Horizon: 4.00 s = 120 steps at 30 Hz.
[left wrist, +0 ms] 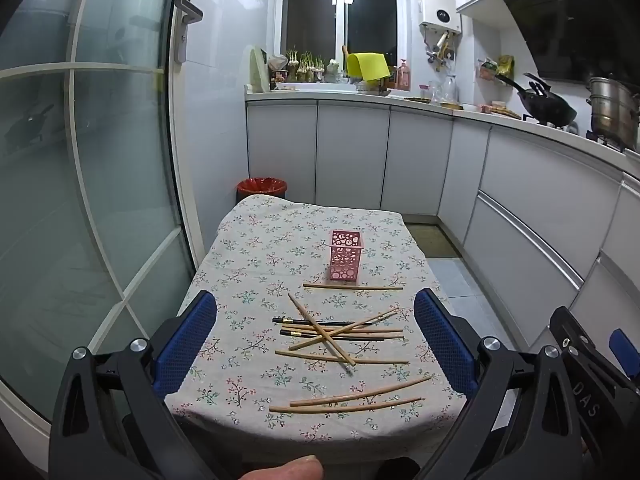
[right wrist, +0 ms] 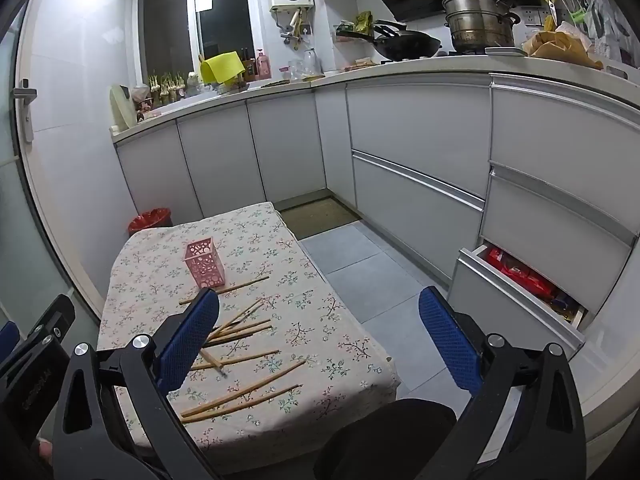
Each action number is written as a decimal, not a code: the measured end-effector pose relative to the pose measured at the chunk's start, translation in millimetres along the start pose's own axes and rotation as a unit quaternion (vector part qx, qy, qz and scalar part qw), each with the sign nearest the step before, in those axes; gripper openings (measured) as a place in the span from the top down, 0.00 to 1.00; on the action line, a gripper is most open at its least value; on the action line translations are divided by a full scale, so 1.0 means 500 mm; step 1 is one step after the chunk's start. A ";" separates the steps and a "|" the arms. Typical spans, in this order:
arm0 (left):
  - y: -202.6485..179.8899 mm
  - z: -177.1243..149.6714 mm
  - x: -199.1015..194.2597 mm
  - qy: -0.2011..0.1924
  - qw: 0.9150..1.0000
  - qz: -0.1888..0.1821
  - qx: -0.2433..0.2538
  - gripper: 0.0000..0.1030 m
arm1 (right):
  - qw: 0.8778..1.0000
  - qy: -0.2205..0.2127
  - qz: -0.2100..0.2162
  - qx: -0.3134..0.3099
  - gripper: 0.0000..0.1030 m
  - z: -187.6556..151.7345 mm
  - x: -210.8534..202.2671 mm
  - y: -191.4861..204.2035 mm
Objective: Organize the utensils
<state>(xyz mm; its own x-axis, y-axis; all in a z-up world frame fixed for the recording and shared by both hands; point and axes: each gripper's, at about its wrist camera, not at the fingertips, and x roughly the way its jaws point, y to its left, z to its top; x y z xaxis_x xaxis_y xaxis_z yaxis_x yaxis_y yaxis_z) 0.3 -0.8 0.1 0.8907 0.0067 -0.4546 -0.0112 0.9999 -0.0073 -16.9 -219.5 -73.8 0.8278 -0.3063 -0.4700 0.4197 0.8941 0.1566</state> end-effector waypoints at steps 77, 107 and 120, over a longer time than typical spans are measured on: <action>0.007 -0.012 0.028 0.023 1.000 -0.009 -0.006 0.07 | 1.000 0.011 -0.003 0.000 0.07 -0.021 0.029 -0.004; 0.001 -0.014 0.079 0.050 0.999 -0.007 0.014 0.07 | 0.999 0.044 -0.006 0.002 0.07 -0.015 0.076 0.001; -0.138 -0.031 0.403 0.268 0.913 -0.169 0.258 0.07 | 0.984 0.117 -0.011 0.138 0.07 -0.019 0.246 -0.126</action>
<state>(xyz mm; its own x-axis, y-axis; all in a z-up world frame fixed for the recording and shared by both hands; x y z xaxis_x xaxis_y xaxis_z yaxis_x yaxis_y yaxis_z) 173.6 -68.8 -104.8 0.4519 -0.1717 -0.8754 0.5615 0.8173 0.1296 54.9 -310.4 -149.6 0.7233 -0.2119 -0.6572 0.5474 0.7560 0.3588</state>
